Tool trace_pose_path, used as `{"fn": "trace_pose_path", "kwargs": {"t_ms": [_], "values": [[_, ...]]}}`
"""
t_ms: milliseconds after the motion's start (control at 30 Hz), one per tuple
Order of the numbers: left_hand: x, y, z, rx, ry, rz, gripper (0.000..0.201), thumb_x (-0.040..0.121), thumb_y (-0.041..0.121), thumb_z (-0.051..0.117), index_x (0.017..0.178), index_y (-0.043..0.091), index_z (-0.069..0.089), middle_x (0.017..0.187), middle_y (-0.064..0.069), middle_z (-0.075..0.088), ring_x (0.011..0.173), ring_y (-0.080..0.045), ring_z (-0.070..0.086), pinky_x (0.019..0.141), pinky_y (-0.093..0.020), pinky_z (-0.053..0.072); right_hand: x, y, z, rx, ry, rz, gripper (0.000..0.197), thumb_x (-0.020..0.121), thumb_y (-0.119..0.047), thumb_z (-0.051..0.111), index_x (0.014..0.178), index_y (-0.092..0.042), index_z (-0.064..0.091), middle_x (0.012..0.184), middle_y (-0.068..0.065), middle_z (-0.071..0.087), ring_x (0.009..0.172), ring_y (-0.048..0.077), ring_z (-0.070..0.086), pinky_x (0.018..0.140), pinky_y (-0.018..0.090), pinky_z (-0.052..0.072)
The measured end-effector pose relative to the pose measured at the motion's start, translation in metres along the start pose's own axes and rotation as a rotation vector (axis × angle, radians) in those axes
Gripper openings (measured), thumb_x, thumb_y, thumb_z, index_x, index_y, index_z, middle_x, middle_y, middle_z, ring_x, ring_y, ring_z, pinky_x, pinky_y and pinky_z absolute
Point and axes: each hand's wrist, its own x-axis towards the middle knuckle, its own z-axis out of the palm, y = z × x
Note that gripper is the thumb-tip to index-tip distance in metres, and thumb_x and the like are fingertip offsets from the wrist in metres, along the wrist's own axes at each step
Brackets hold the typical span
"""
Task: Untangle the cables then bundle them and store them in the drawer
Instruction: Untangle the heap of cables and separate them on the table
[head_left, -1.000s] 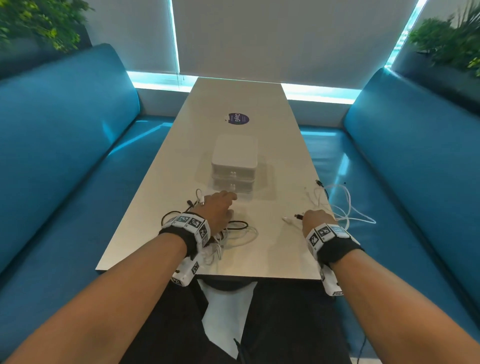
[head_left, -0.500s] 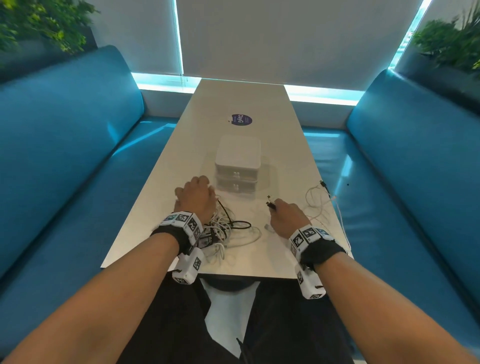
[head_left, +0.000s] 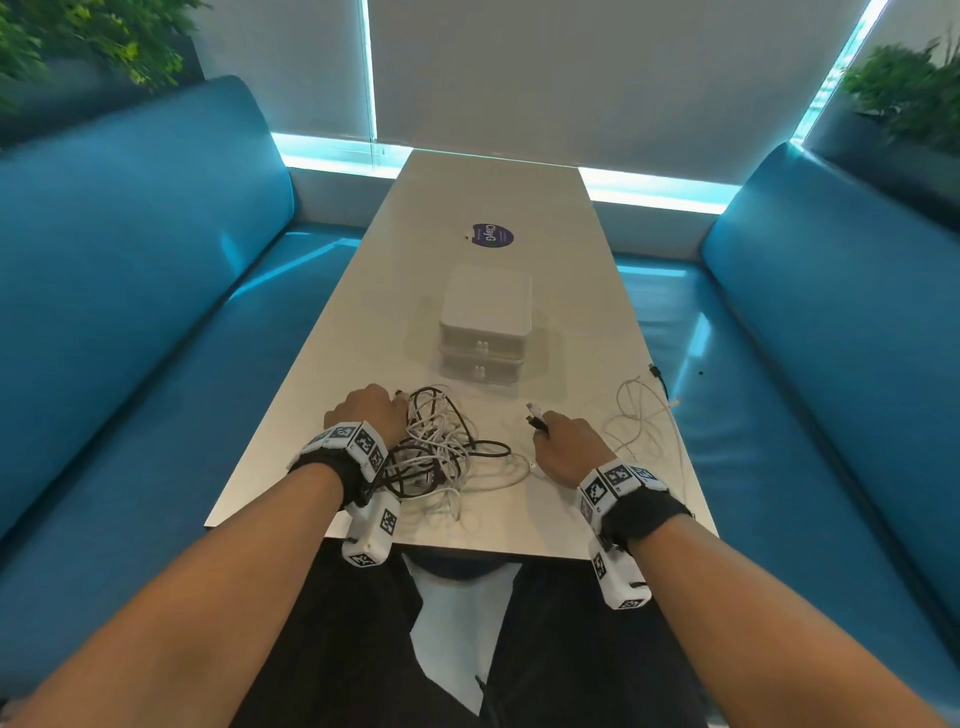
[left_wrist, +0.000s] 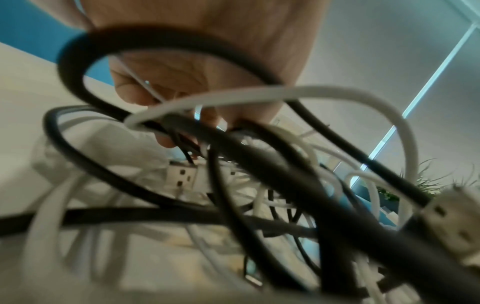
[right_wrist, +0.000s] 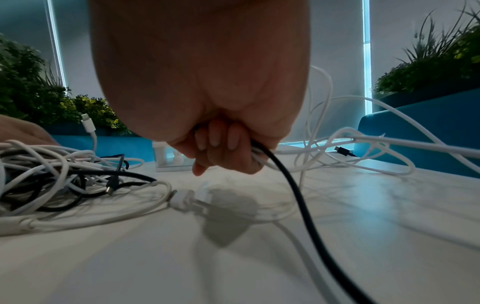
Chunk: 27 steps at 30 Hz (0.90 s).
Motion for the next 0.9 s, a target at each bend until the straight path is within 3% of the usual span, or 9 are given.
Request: {"fn": "trace_pose_path", "kwargs": {"t_ms": [133, 267, 367, 433, 533, 600, 700, 800, 900], "values": [[-0.003, 0.006, -0.004, 0.048, -0.012, 0.034, 0.035, 0.089, 0.048, 0.061, 0.079, 0.015, 0.067, 0.084, -0.006, 0.067, 0.079, -0.031, 0.063, 0.082, -0.038, 0.053, 0.0, -0.003, -0.001, -0.007, 0.011, -0.002, 0.029, 0.1, -0.026, 0.037, 0.114, -0.009, 0.056, 0.107, 0.015, 0.064, 0.084, 0.028, 0.058, 0.075, 0.035, 0.049], [-0.002, 0.006, -0.011, 0.111, -0.02, 0.044, 0.019, 0.088, 0.035, 0.064, 0.093, 0.017, 0.069, 0.098, -0.009, 0.07, 0.089, -0.033, 0.065, 0.086, -0.04, 0.05, -0.001, -0.006, -0.003, 0.023, 0.031, 0.002, 0.033, 0.098, -0.03, 0.04, 0.118, -0.008, 0.054, 0.109, 0.014, 0.063, 0.087, 0.028, 0.062, 0.076, 0.036, 0.052], [-0.003, 0.007, -0.011, 0.152, -0.005, 0.072, 0.018, 0.092, 0.028, 0.059, 0.106, 0.019, 0.067, 0.106, -0.006, 0.069, 0.103, -0.032, 0.062, 0.094, -0.041, 0.039, -0.003, -0.008, -0.006, 0.042, 0.037, -0.007, 0.035, 0.097, -0.031, 0.042, 0.121, -0.008, 0.053, 0.111, 0.014, 0.062, 0.088, 0.027, 0.061, 0.074, 0.034, 0.05], [-0.004, 0.008, -0.01, 0.156, 0.023, 0.096, 0.019, 0.095, 0.026, 0.054, 0.109, 0.019, 0.064, 0.111, -0.006, 0.067, 0.109, -0.032, 0.059, 0.097, -0.041, 0.039, -0.004, -0.008, -0.007, 0.043, 0.037, -0.014, 0.035, 0.097, -0.031, 0.041, 0.12, -0.008, 0.054, 0.112, 0.015, 0.062, 0.089, 0.028, 0.061, 0.075, 0.034, 0.05], [-0.005, 0.01, -0.013, 0.068, 0.033, 0.117, 0.019, 0.096, 0.032, 0.056, 0.104, 0.014, 0.057, 0.11, -0.012, 0.065, 0.1, -0.035, 0.061, 0.085, -0.038, 0.047, -0.005, -0.008, -0.008, 0.04, 0.04, -0.016, 0.033, 0.098, -0.03, 0.041, 0.118, -0.008, 0.054, 0.111, 0.015, 0.062, 0.09, 0.029, 0.061, 0.075, 0.035, 0.05], [-0.006, 0.014, -0.018, 0.045, 0.022, 0.129, 0.028, 0.096, 0.035, 0.06, 0.103, 0.01, 0.052, 0.108, -0.016, 0.062, 0.096, -0.037, 0.061, 0.074, -0.036, 0.045, -0.006, -0.008, -0.009, 0.044, 0.04, -0.018, 0.032, 0.098, -0.028, 0.04, 0.118, -0.007, 0.054, 0.111, 0.016, 0.062, 0.089, 0.029, 0.061, 0.074, 0.035, 0.049], [-0.007, 0.019, -0.029, 0.073, 0.067, 0.149, 0.034, 0.096, 0.038, 0.062, 0.106, 0.007, 0.052, 0.109, -0.018, 0.061, 0.097, -0.04, 0.061, 0.071, -0.036, 0.043, -0.005, -0.008, -0.009, 0.069, 0.046, -0.036, 0.034, 0.102, -0.029, 0.036, 0.115, -0.005, 0.056, 0.109, 0.016, 0.064, 0.087, 0.029, 0.06, 0.073, 0.033, 0.045], [-0.012, 0.029, -0.039, 0.138, 0.143, 0.25, 0.029, 0.1, 0.038, 0.054, 0.103, 0.01, 0.061, 0.102, -0.015, 0.067, 0.093, -0.037, 0.063, 0.073, -0.036, 0.044, -0.004, -0.01, -0.009, 0.127, 0.017, -0.06, 0.037, 0.104, -0.03, 0.034, 0.11, -0.008, 0.062, 0.111, 0.014, 0.067, 0.097, 0.031, 0.062, 0.085, 0.037, 0.049], [-0.023, 0.048, -0.038, 0.081, 0.061, 0.398, 0.026, 0.104, 0.035, 0.048, 0.098, 0.016, 0.064, 0.093, -0.008, 0.069, 0.085, -0.032, 0.064, 0.072, -0.037, 0.048, -0.004, -0.014, -0.008, 0.168, 0.007, -0.067, 0.034, 0.104, -0.026, 0.035, 0.107, -0.01, 0.065, 0.113, 0.012, 0.067, 0.102, 0.03, 0.062, 0.09, 0.037, 0.048]]}}
